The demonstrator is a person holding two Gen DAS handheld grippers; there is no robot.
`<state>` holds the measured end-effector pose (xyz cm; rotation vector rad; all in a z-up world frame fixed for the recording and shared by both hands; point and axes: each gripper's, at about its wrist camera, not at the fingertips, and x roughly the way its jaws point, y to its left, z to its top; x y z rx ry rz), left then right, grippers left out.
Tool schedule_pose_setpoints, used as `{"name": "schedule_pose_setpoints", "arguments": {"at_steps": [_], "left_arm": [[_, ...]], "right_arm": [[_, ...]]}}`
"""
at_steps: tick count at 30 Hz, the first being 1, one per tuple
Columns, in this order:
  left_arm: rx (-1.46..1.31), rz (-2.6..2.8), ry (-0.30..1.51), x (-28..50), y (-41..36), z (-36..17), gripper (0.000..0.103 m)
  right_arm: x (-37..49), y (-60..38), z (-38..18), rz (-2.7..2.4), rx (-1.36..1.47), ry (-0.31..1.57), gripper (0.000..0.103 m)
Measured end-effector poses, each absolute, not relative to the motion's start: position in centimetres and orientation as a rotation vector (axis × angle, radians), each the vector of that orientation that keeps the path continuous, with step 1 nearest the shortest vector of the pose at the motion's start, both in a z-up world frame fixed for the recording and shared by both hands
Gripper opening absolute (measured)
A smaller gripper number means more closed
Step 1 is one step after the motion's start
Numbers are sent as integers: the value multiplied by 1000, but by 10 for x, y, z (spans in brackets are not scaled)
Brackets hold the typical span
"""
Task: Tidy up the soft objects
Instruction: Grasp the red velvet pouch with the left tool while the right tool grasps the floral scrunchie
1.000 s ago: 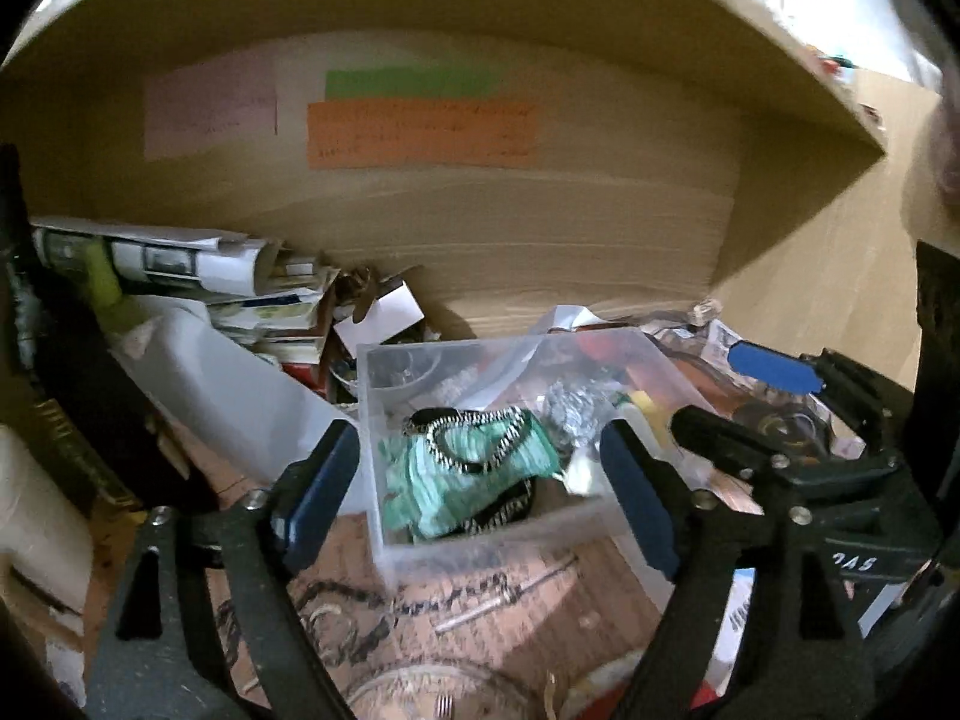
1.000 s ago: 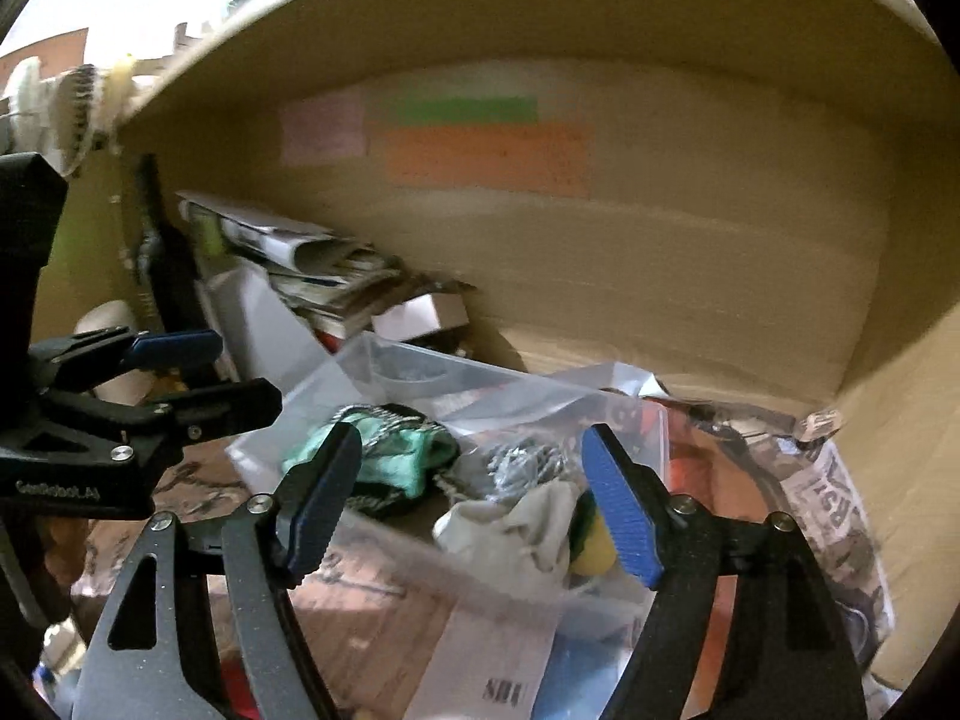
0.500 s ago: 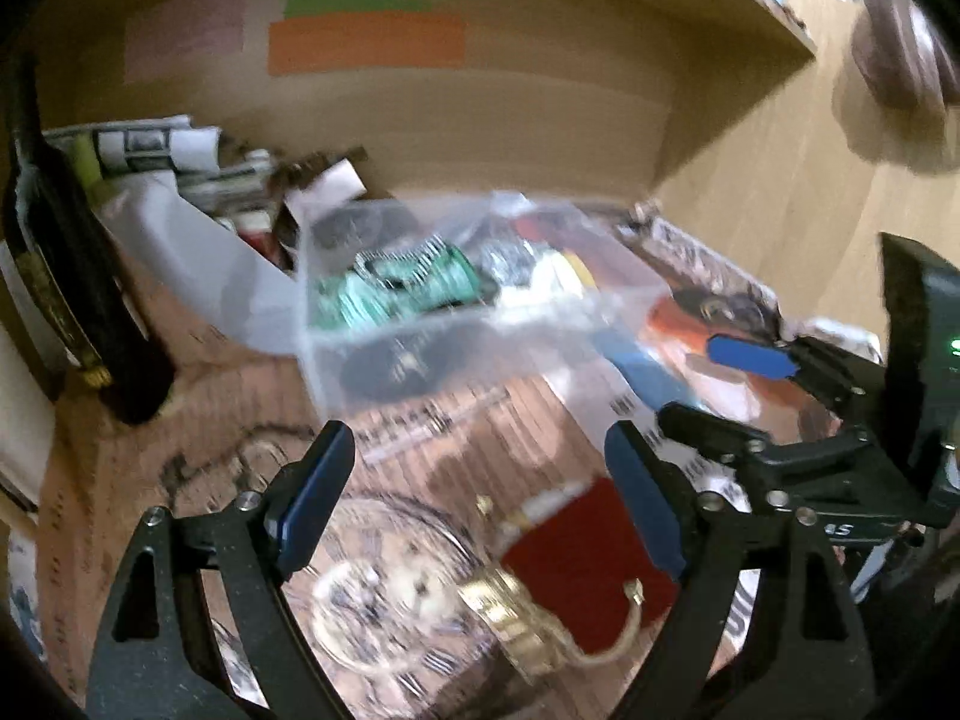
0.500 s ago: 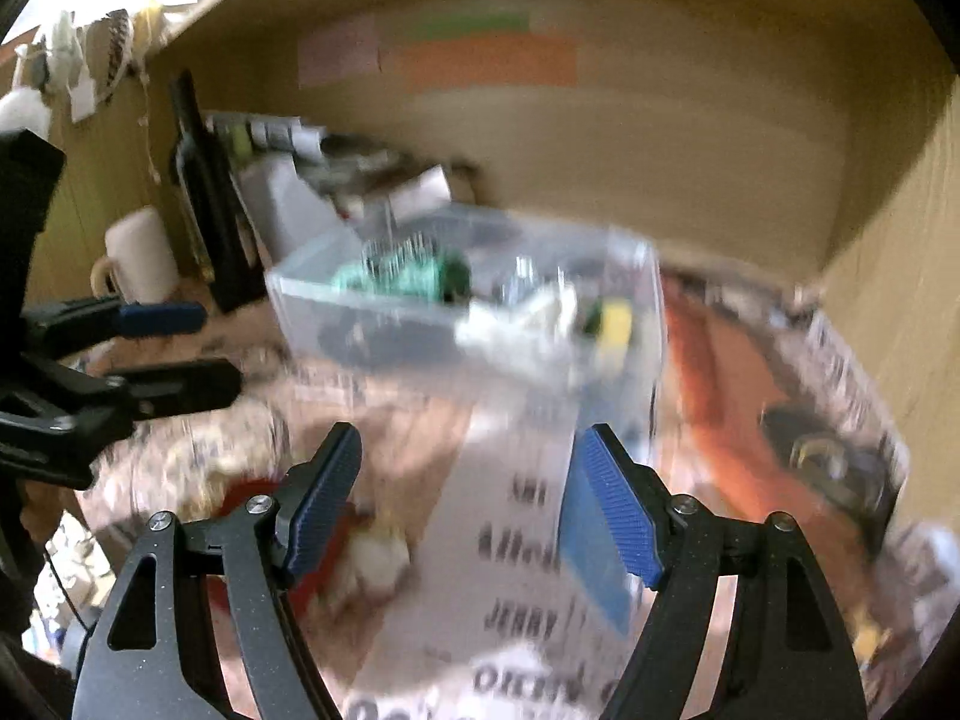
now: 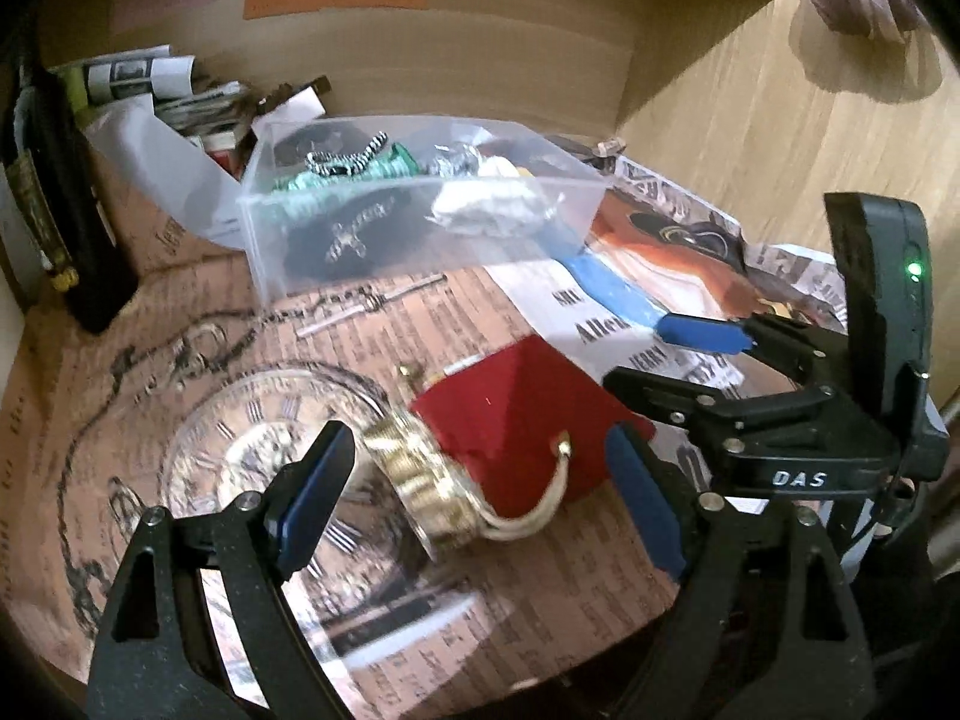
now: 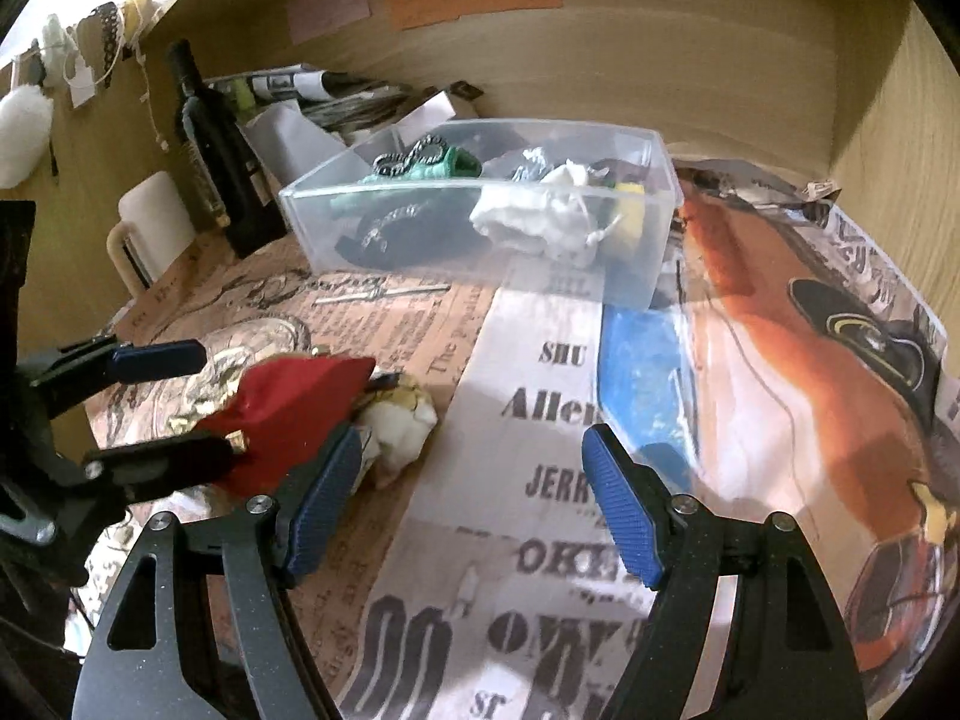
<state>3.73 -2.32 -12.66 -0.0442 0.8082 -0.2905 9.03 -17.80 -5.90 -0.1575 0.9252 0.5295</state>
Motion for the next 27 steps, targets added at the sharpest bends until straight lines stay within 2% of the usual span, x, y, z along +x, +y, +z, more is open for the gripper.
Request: {"name": "schedule_pose_setpoints", "arguments": {"at_steps": [10, 20, 25, 27], "left_arm": [[-18, -276, 828, 42, -28, -147, 86], [-72, -121, 827, 60, 16, -158, 86], [-109, -108, 825, 60, 34, -155, 71], [-120, -105, 825, 62, 39, -155, 68]], "right_arm": [[92, -168, -73, 532, -186, 967, 73], [94, -163, -77, 470, -293, 938, 71], [98, -168, -73, 475, -248, 943, 71], [98, -167, -68, 498, -215, 939, 71]]}}
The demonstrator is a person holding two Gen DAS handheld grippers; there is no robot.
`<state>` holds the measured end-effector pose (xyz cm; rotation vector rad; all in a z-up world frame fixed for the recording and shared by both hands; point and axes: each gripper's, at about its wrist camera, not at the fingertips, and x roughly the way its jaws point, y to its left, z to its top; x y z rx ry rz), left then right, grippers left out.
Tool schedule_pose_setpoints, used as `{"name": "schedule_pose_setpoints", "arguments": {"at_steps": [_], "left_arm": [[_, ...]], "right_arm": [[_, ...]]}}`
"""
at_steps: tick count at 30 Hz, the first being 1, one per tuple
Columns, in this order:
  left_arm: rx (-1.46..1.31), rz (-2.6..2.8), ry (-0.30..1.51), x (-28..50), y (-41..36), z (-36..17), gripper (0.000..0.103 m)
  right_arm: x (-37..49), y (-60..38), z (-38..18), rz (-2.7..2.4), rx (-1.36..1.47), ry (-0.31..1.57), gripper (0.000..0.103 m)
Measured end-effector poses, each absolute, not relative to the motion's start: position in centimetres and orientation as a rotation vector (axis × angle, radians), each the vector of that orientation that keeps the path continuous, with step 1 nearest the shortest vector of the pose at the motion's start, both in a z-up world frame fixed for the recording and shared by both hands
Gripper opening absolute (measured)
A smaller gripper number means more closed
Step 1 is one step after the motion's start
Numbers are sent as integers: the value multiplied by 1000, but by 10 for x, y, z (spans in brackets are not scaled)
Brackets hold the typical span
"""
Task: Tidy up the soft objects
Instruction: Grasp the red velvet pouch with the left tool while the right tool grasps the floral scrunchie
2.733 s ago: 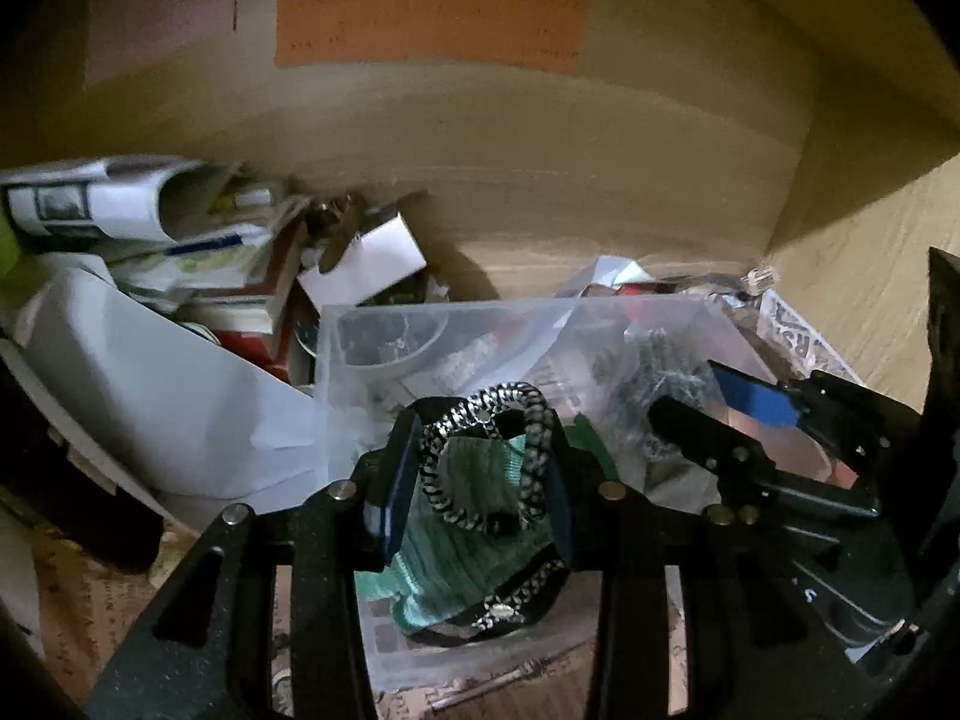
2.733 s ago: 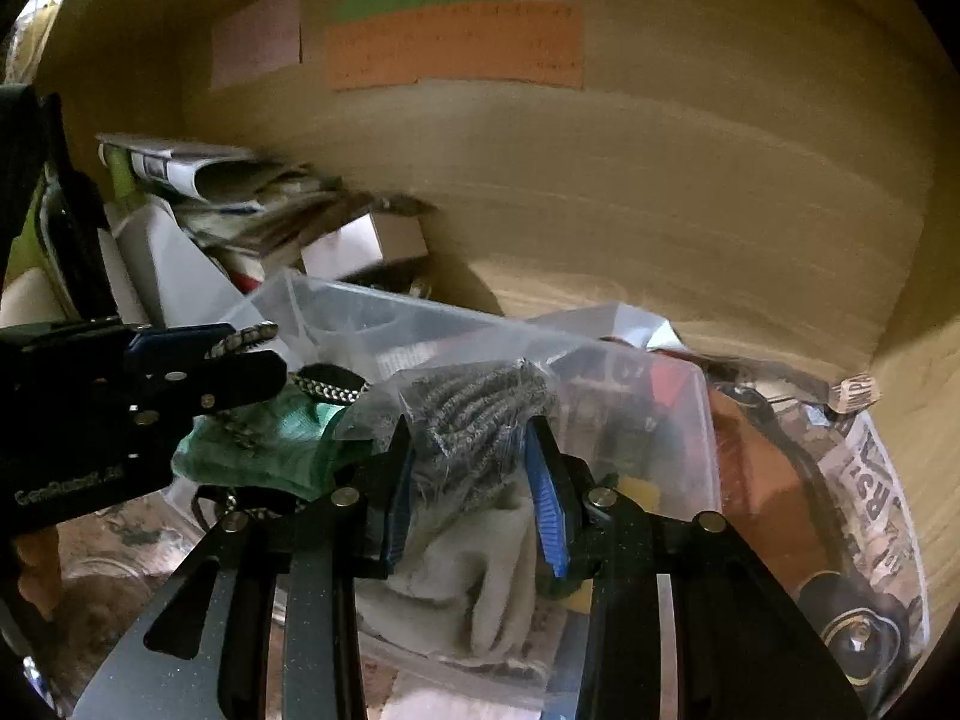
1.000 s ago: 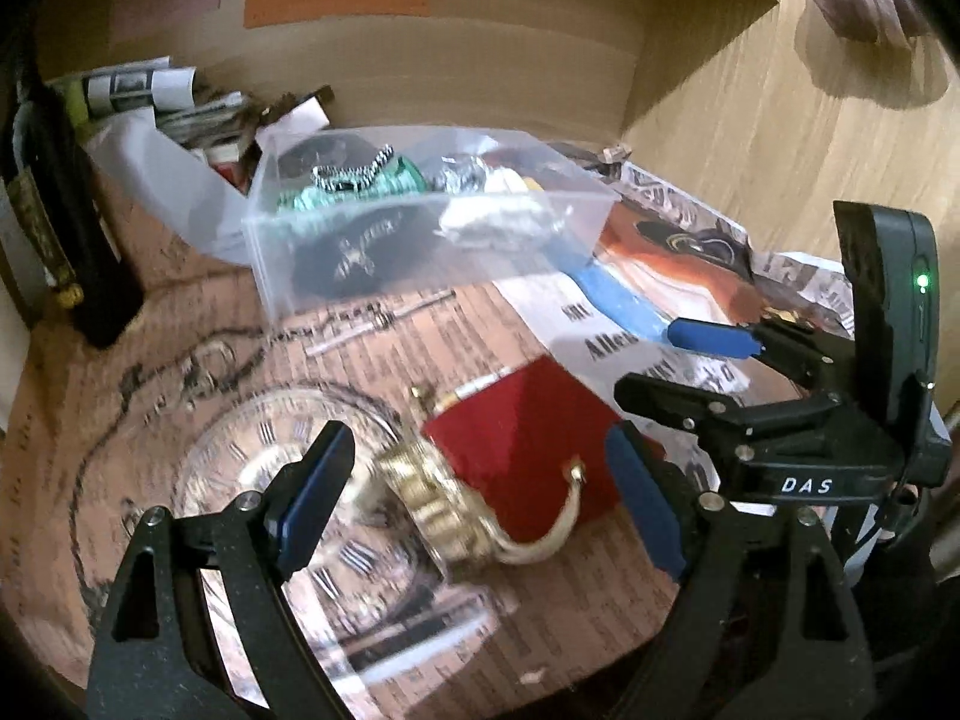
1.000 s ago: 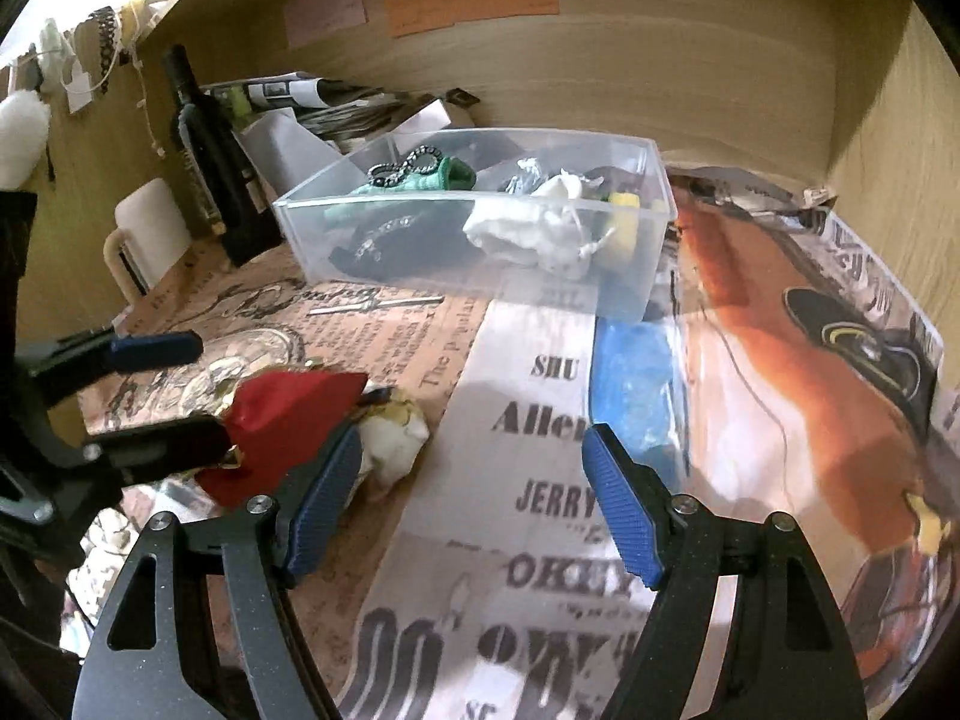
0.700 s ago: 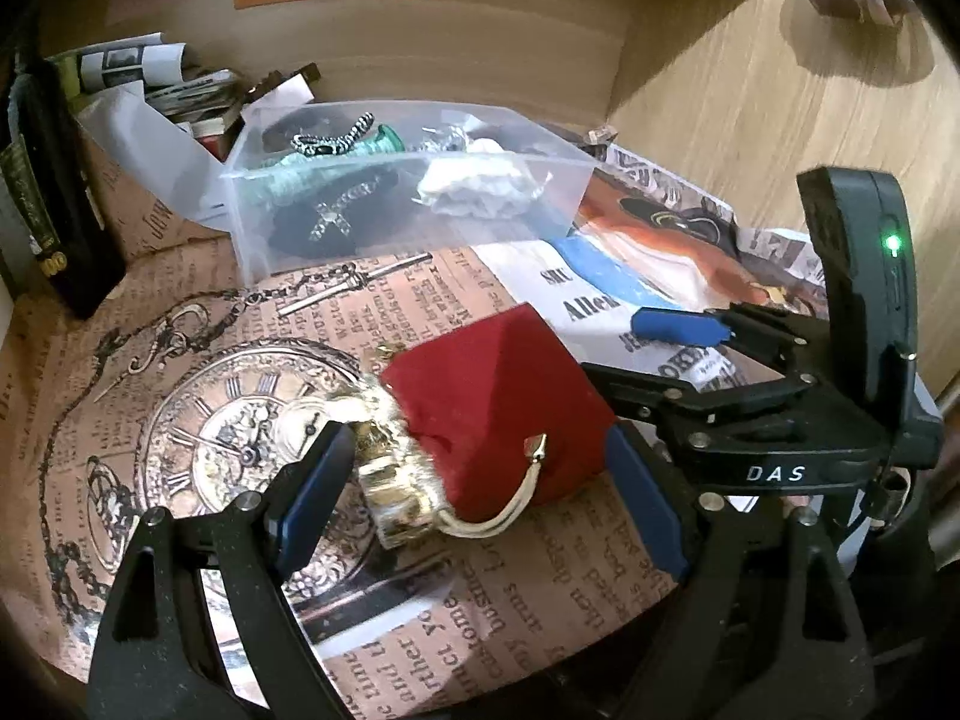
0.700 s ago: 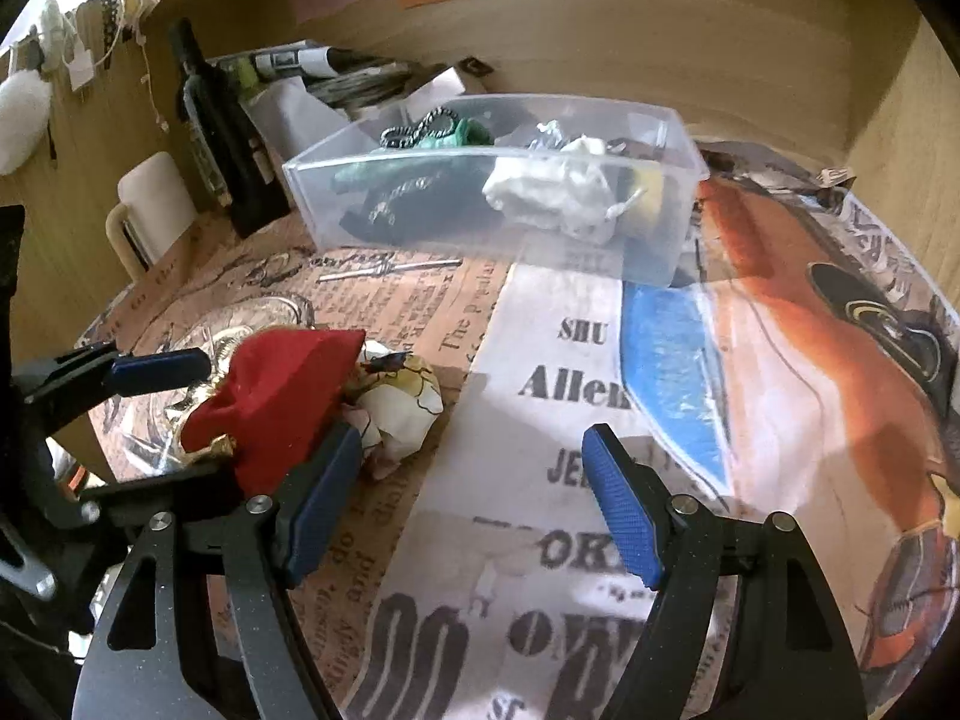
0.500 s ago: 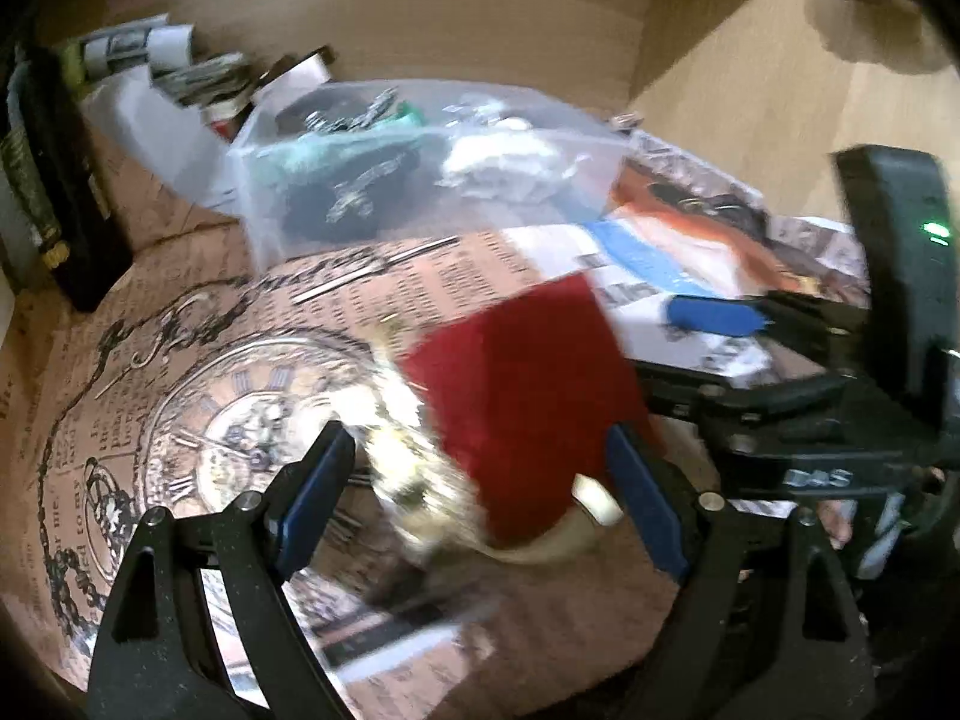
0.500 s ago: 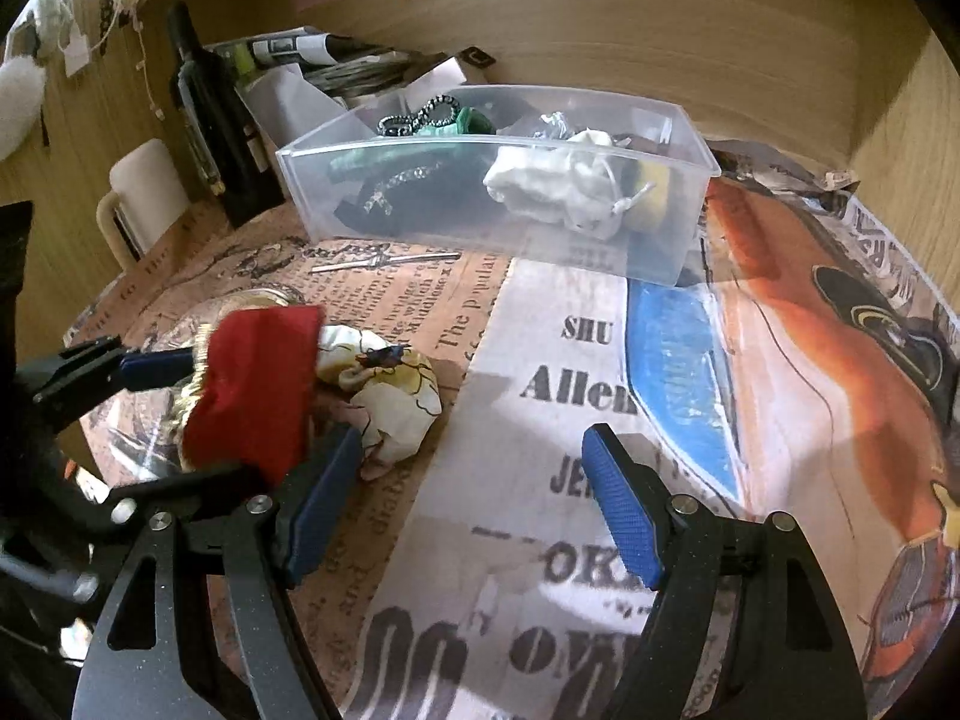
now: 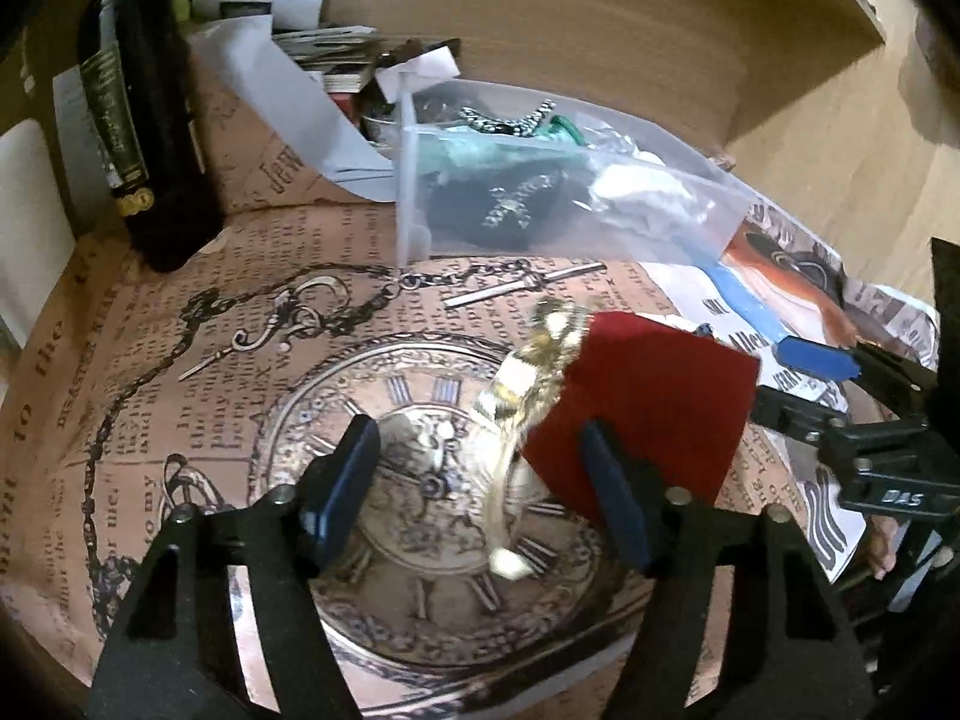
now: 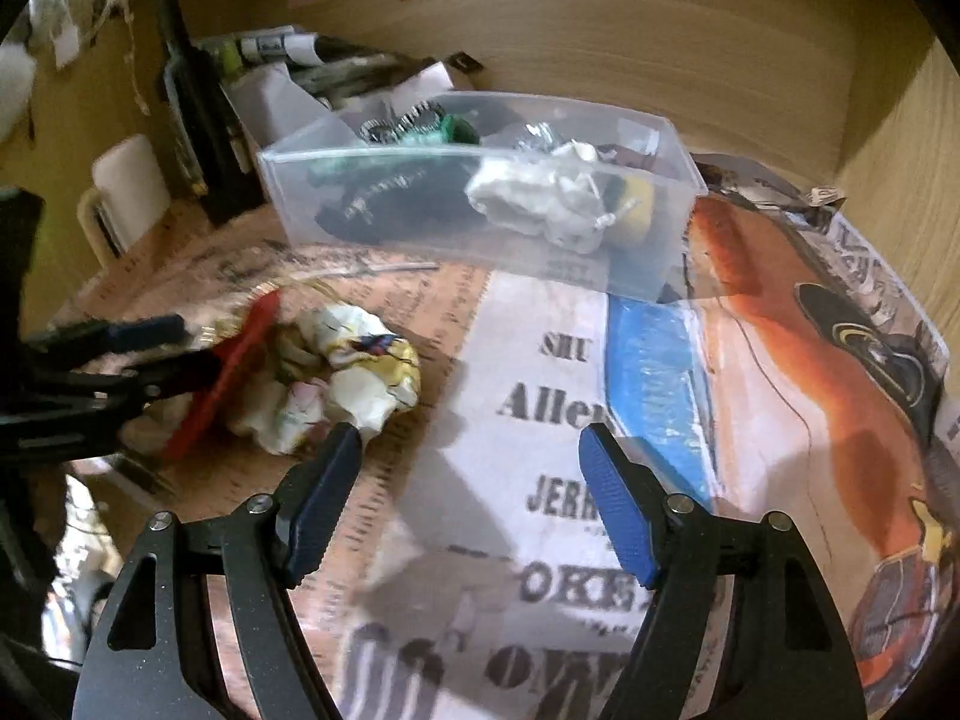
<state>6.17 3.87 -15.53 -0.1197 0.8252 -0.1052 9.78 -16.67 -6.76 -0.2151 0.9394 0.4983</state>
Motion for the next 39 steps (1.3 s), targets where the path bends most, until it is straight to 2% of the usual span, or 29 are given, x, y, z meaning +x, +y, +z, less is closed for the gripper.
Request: {"name": "schedule_pose_setpoints", "arguments": {"at_steps": [6, 11, 17, 23, 29, 32, 34, 39], "left_arm": [[-115, -94, 817, 62, 41, -156, 65], [-104, -66, 812, 61, 48, -156, 63], [-87, -18, 815, 63, 65, -157, 63], [-105, -32, 825, 63, 70, -154, 63], [-148, -97, 803, 62, 59, -139, 64], [-124, -113, 804, 66, 47, -136, 72], [-119, -120, 817, 70, 40, -138, 82], [-134, -131, 865, 86, 32, -143, 83]], "right_arm": [[99, -149, -56, 551, -175, 899, 73], [104, -125, -85, 530, -314, 949, 72], [111, -142, -82, 461, -351, 945, 71], [119, -175, -69, 385, -289, 946, 71], [110, -175, -43, 444, -209, 870, 73], [108, -160, -41, 498, -213, 857, 74], [107, -151, -46, 521, -239, 863, 76], [110, -138, -61, 557, -265, 906, 79]]}}
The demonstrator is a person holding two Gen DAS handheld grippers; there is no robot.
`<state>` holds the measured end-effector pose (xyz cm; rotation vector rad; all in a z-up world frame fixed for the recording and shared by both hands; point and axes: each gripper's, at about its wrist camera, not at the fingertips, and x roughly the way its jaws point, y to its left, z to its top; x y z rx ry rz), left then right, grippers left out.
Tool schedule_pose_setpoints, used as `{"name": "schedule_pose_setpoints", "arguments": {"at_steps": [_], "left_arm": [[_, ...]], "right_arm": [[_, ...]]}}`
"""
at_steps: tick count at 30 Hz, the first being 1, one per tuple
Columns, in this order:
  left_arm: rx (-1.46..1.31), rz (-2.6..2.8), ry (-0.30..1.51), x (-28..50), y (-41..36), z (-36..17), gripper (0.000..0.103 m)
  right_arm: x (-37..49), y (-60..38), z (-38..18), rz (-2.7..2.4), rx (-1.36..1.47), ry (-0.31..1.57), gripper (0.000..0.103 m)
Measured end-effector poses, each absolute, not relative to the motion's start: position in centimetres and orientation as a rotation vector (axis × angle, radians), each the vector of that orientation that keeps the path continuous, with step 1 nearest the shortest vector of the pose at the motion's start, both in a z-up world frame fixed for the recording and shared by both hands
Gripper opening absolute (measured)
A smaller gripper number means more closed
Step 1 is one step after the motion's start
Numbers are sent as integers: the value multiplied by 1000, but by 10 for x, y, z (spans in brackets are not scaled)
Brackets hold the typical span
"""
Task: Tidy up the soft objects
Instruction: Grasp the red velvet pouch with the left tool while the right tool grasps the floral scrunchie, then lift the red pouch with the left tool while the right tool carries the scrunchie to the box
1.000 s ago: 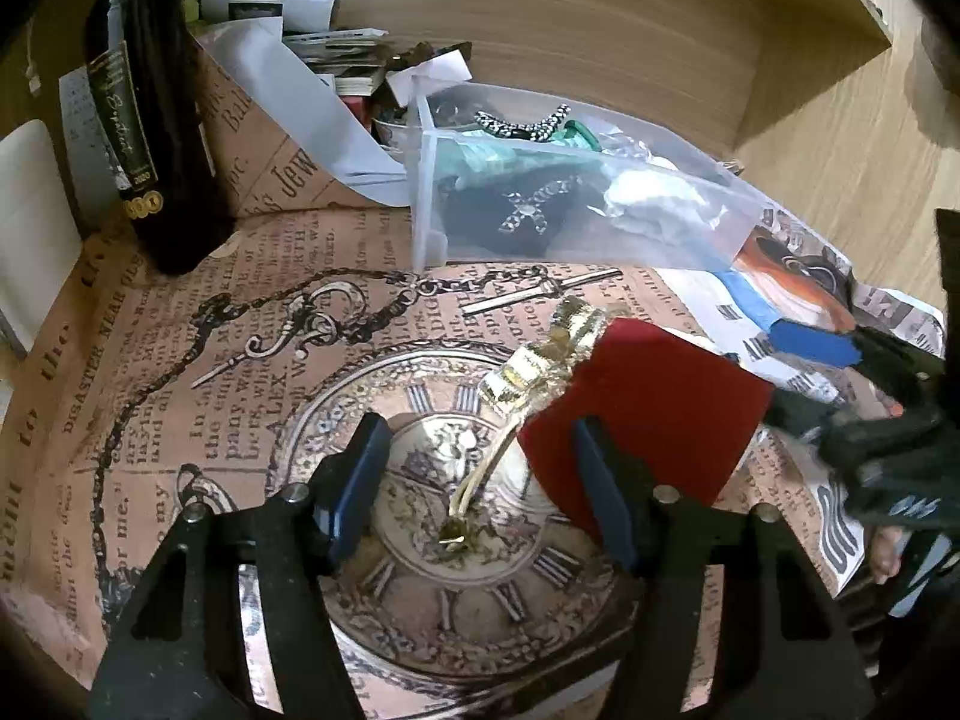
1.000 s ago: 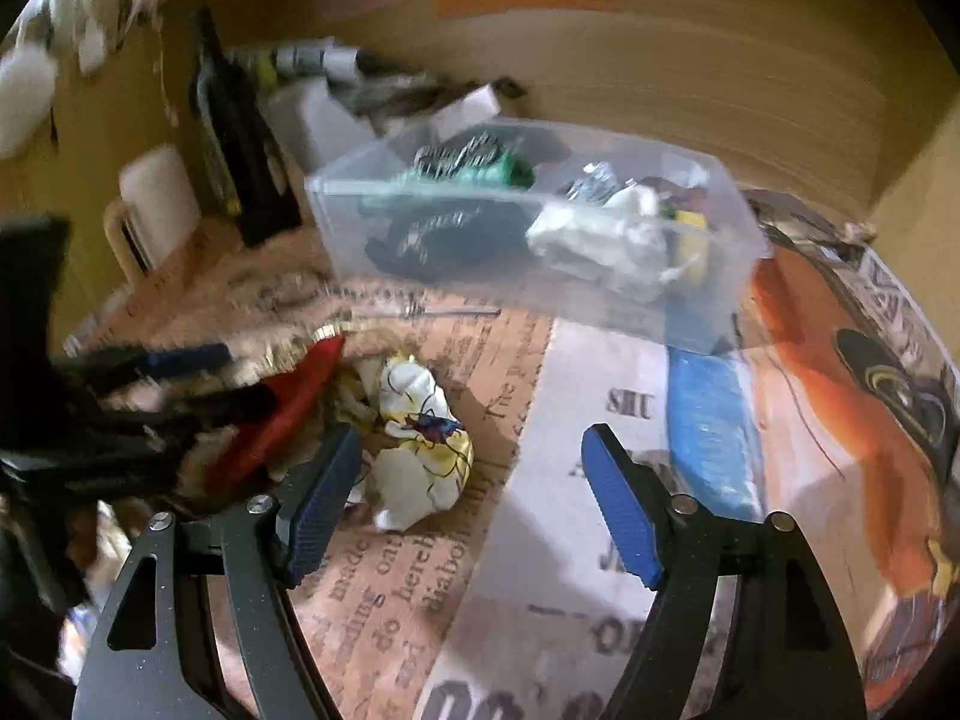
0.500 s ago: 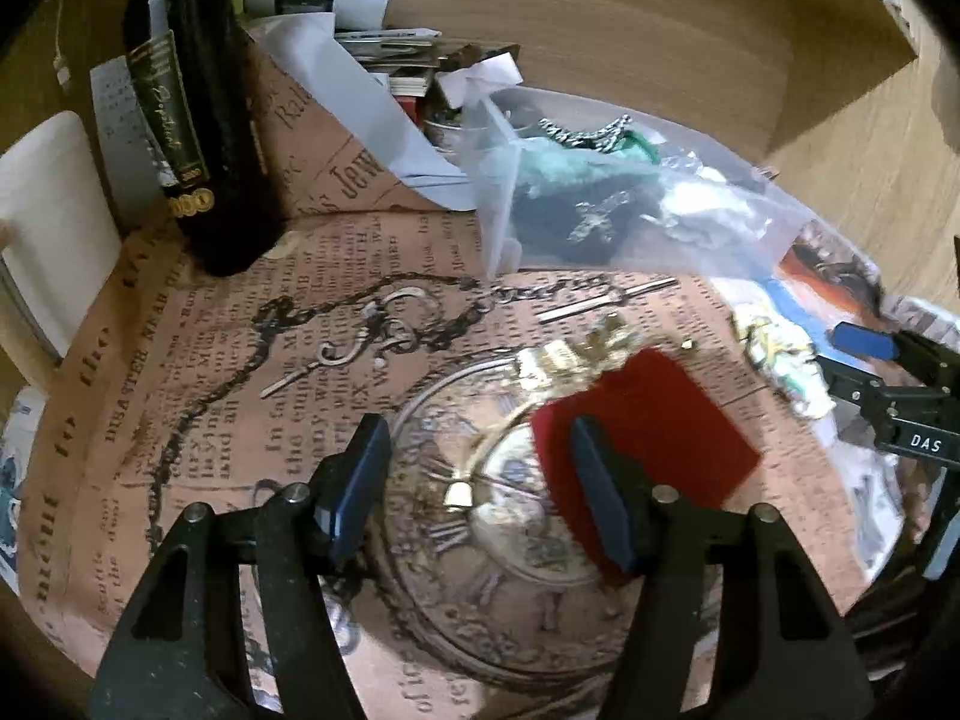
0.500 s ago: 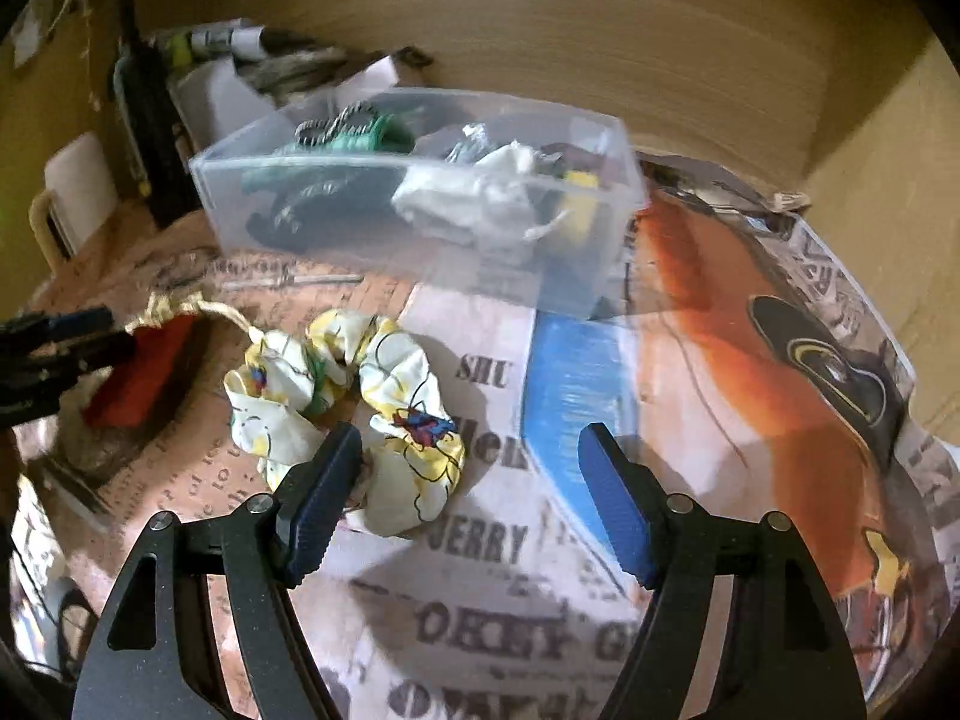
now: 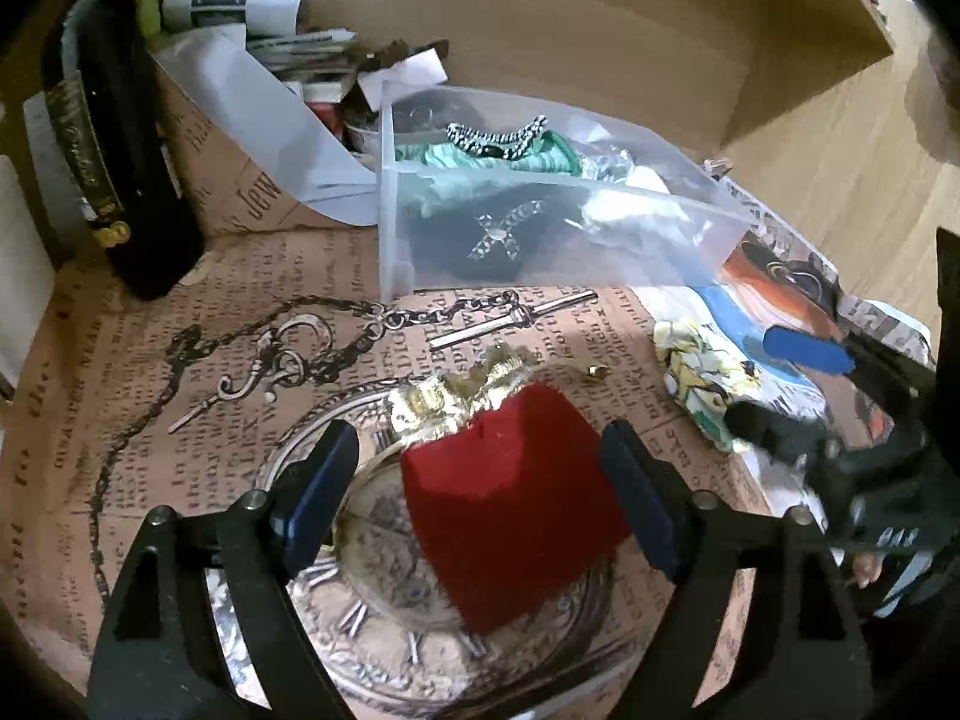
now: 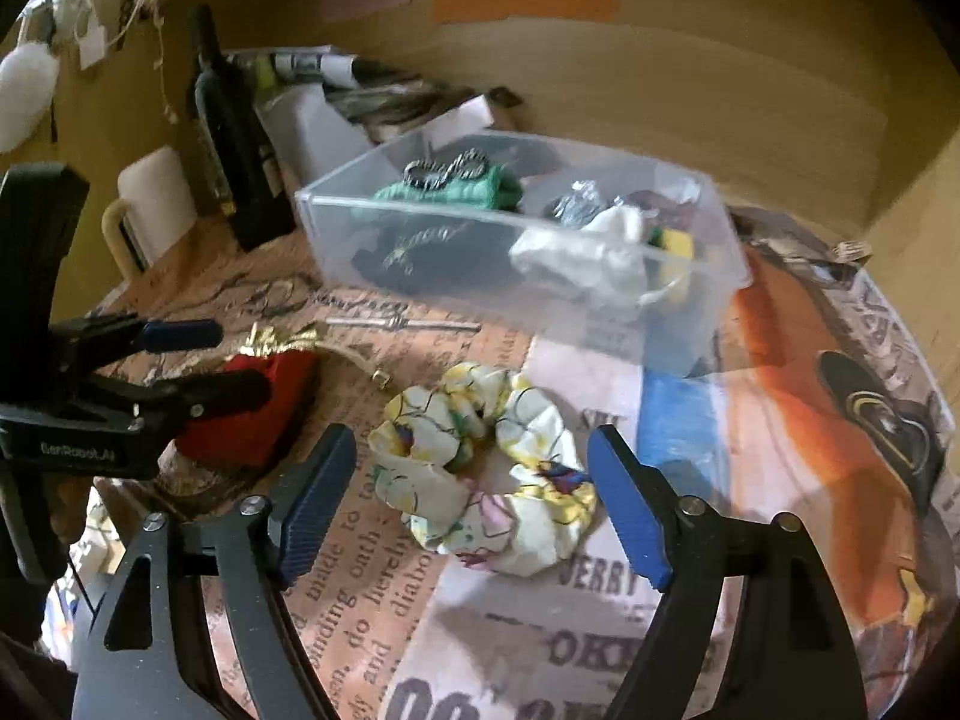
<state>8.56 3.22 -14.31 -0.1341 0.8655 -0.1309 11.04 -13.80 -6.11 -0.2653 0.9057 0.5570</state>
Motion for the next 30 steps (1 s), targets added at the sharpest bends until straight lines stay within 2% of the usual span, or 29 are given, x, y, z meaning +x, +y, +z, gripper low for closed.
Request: {"name": "schedule_pose_setpoints", "arguments": {"at_steps": [5, 8, 10, 11, 15, 18, 20, 23, 30], "left_arm": [[-207, -105, 898, 101, 37, -152, 83], [-168, -104, 897, 102, 31, -158, 71], [-117, -95, 883, 101, 24, -160, 64], [-102, -97, 880, 100, 22, -161, 62], [-65, -123, 869, 98, 15, -161, 38], [-52, -146, 862, 97, 13, -160, 25], [-43, -157, 857, 96, 11, -160, 19], [-42, -167, 851, 94, 12, -157, 17], [-42, -170, 772, 85, 16, -127, 16]], "right_arm": [[116, -135, -74, 559, -305, 953, 80], [120, -137, -82, 556, -303, 984, 79], [123, -139, -85, 554, -287, 995, 72], [123, -140, -84, 552, -285, 989, 66], [122, -144, -83, 552, -280, 976, 37], [122, -145, -83, 549, -277, 971, 23], [122, -146, -83, 552, -272, 969, 18], [122, -148, -81, 553, -259, 966, 14], [119, -153, -60, 563, -223, 909, 14]]}}
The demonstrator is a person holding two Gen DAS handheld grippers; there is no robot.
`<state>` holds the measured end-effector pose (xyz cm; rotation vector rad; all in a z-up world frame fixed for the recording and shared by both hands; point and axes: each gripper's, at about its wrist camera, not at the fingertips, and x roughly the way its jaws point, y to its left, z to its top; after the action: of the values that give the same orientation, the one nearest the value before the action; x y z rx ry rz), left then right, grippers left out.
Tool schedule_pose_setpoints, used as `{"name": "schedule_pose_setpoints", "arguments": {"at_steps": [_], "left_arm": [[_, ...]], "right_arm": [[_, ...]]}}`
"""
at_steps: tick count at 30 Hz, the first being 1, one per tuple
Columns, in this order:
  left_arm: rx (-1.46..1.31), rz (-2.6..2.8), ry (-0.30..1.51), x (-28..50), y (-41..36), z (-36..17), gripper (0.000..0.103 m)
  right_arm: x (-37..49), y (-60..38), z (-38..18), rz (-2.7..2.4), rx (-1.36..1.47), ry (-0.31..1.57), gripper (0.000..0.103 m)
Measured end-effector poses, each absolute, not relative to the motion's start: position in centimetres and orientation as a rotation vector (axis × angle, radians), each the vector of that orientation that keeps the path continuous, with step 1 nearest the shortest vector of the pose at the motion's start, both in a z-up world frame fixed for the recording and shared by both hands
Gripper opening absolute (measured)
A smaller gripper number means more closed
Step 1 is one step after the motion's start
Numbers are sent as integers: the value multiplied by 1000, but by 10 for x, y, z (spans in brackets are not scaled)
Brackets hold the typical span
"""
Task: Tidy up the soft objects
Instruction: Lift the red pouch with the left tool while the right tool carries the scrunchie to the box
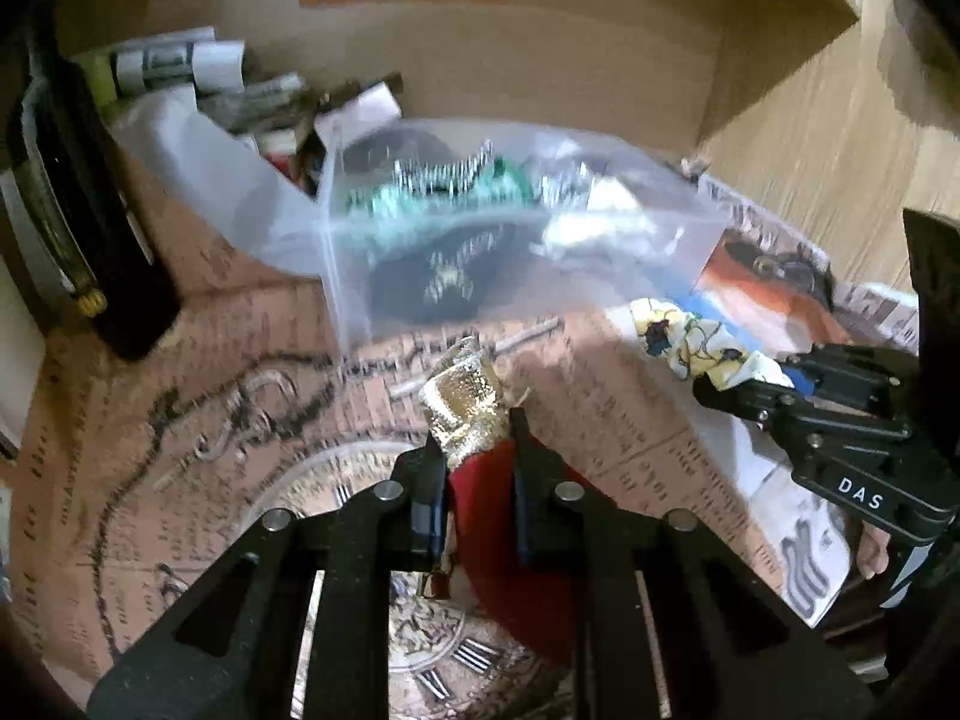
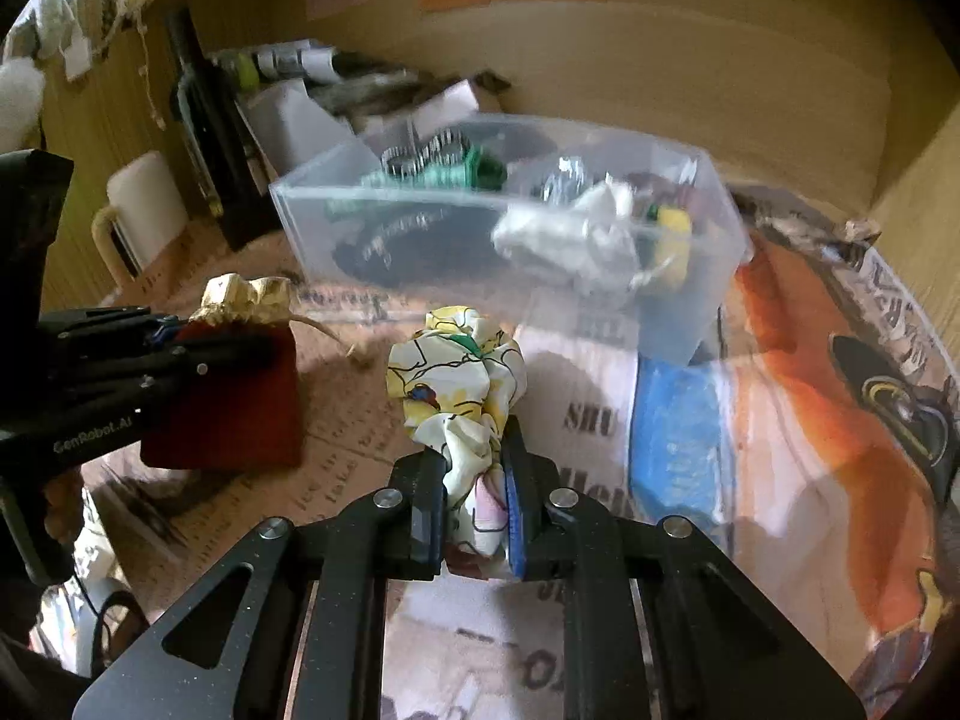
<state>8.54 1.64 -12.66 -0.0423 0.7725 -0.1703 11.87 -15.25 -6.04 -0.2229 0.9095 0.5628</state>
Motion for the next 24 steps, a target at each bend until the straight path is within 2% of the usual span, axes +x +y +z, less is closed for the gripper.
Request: {"name": "schedule_pose_setpoints", "arguments": {"at_steps": [15, 24], "left_arm": [[-72, -164, 525, 98, 24, -35, 17], [-76, -162, 500, 136, 20, -21, 17]], "right_arm": [[131, -154, 19, 537, -183, 659, 14], [166, -143, 27, 522, -161, 621, 14]]}}
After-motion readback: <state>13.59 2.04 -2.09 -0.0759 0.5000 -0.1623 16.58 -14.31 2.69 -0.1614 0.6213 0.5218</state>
